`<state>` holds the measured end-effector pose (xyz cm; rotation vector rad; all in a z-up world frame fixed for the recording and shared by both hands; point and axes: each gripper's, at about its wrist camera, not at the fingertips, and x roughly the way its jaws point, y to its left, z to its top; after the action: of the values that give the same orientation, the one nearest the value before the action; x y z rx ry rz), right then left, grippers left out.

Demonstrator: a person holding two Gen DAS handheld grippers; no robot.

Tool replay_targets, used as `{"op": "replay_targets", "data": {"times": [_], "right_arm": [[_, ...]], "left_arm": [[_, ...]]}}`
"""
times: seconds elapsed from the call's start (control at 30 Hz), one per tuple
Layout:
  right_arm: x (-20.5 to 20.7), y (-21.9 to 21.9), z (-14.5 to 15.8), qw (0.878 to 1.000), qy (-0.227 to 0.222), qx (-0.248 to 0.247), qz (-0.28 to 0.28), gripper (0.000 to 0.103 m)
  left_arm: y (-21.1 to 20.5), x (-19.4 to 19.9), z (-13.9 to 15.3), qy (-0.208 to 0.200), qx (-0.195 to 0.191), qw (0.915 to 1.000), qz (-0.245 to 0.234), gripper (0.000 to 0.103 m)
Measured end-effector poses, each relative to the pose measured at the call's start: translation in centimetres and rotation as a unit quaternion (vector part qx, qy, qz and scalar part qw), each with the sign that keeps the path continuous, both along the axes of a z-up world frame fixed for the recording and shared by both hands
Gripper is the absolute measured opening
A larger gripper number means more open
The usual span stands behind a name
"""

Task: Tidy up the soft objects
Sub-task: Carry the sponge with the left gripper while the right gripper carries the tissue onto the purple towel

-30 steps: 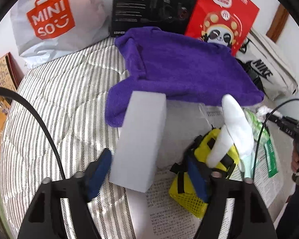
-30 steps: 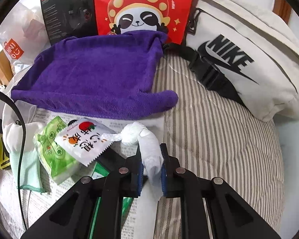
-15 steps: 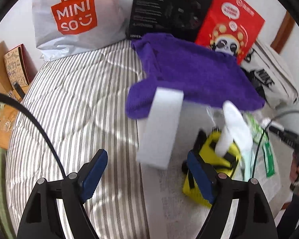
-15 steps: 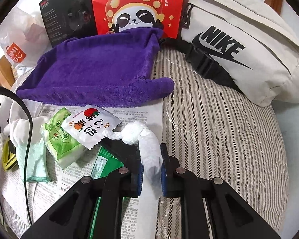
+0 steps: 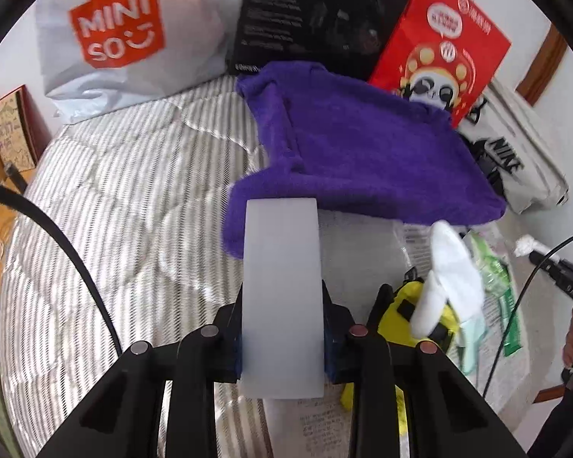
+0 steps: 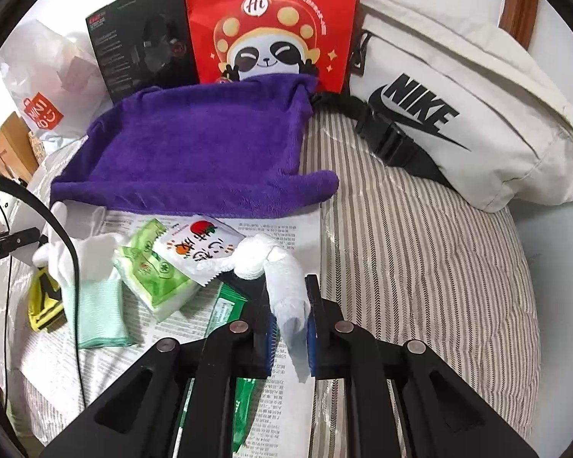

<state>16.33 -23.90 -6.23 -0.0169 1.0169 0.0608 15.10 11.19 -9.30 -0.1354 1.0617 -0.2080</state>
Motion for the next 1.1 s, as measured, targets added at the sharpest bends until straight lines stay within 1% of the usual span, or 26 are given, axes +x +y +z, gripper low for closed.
{"op": "replay_targets", "data": {"times": [0.07, 0.17, 0.3, 0.4, 0.47, 0.73, 0.93, 1.1], "right_arm": [[0.0, -0.1, 0.6, 1.000, -0.002, 0.008, -0.003, 0.013], [0.1, -0.2, 1.4, 1.000, -0.006, 0.020, -0.009, 0.012], [0.6, 0.1, 2.6, 0.999, -0.009, 0.035, -0.004, 0.011], [1.4, 0.7, 3.5, 0.999, -0.013, 0.037, 0.003, 0.011], [2.0, 1.0, 3.8, 0.999, -0.015, 0.040, 0.006, 0.011], [5.9, 2.5, 4.6, 0.998, -0.026, 0.051, 0.028, 0.011], [9.5, 2.9, 4.7, 0.997, -0.037, 0.057, 0.035, 0.011], [13.1, 3.4, 4.0, 0.997, -0.035, 0.059, 0.031, 0.011]], "left_arm": [[0.8, -0.5, 1.0, -0.003, -0.011, 0.9999, 0.005, 0.028], [1.4, -1.0, 2.3, -0.009, -0.007, 0.9998, 0.013, 0.028], [1.5, -1.2, 4.0, -0.021, -0.013, 0.9997, 0.005, 0.028], [1.4, -0.7, 4.9, -0.024, -0.019, 0.9995, 0.005, 0.028], [1.2, 0.0, 5.3, -0.024, -0.024, 0.9994, 0.002, 0.028], [-0.6, 3.7, 6.3, -0.027, -0.018, 0.9993, -0.019, 0.028], [-1.5, 7.1, 6.2, -0.022, -0.023, 0.9994, -0.018, 0.028], [-2.9, 10.4, 5.4, -0.014, -0.025, 0.9994, -0.020, 0.028]]}}
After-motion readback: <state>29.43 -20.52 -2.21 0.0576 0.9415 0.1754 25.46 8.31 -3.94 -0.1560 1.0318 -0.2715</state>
